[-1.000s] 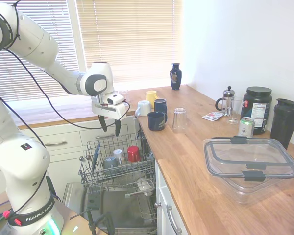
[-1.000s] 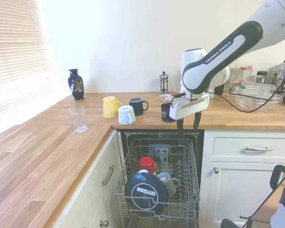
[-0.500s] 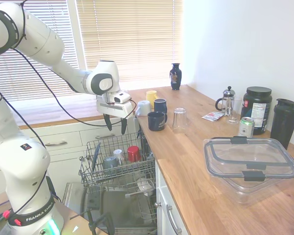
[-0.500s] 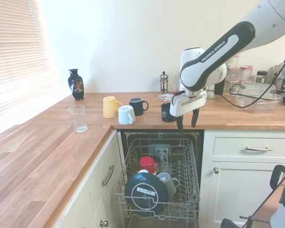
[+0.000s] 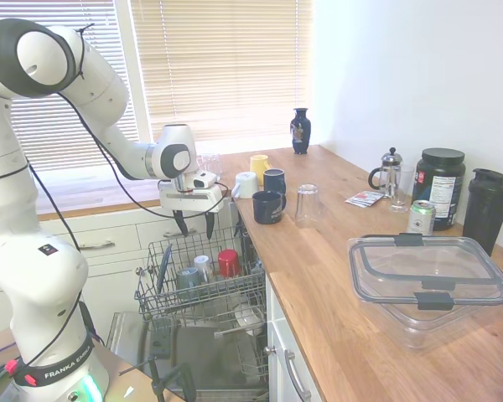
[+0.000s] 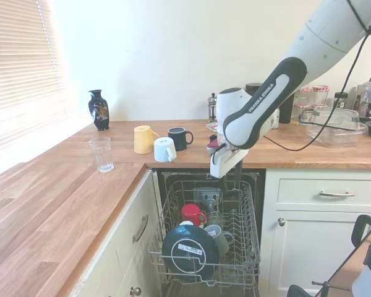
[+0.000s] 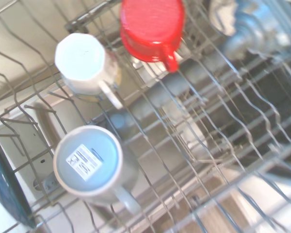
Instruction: Unload a mug from dishwasher
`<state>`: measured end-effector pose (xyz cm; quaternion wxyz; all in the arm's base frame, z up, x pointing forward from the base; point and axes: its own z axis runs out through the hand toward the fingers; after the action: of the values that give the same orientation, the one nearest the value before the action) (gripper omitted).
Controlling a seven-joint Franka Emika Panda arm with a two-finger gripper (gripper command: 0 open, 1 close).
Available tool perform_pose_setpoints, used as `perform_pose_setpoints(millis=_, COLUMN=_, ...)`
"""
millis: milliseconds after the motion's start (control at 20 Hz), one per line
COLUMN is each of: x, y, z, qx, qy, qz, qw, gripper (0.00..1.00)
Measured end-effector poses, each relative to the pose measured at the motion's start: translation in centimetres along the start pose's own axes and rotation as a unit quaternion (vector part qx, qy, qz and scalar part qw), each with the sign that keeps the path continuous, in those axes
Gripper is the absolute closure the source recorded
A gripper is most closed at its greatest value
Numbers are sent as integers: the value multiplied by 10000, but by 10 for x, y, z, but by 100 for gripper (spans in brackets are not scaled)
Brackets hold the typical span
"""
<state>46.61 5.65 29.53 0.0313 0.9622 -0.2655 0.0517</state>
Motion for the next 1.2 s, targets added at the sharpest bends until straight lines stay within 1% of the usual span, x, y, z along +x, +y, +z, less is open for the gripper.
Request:
perform_pose_setpoints(millis=150, x=-2, y=-20, z=31, qx=-122, qy=85, qz=-208, qw=9997, gripper=0)
perform_pose_setpoints(millis=350, x=3, y=-46, z=67, qx=-313, qy=168, qz=-386, qw=9986, gripper=0)
perform_pose_setpoints(millis=650, x=25, y=-64, z=109, qx=-521, qy=200, qz=-467, qw=9973, gripper=0)
perform_pose_setpoints(millis=800, x=36, y=-68, z=121, qx=-505, qy=220, qz=-556, qw=9969, gripper=0)
perform_pose_setpoints(millis=1200, x=55, y=-88, z=143, qx=-378, qy=100, qz=-785, qw=9961, gripper=0)
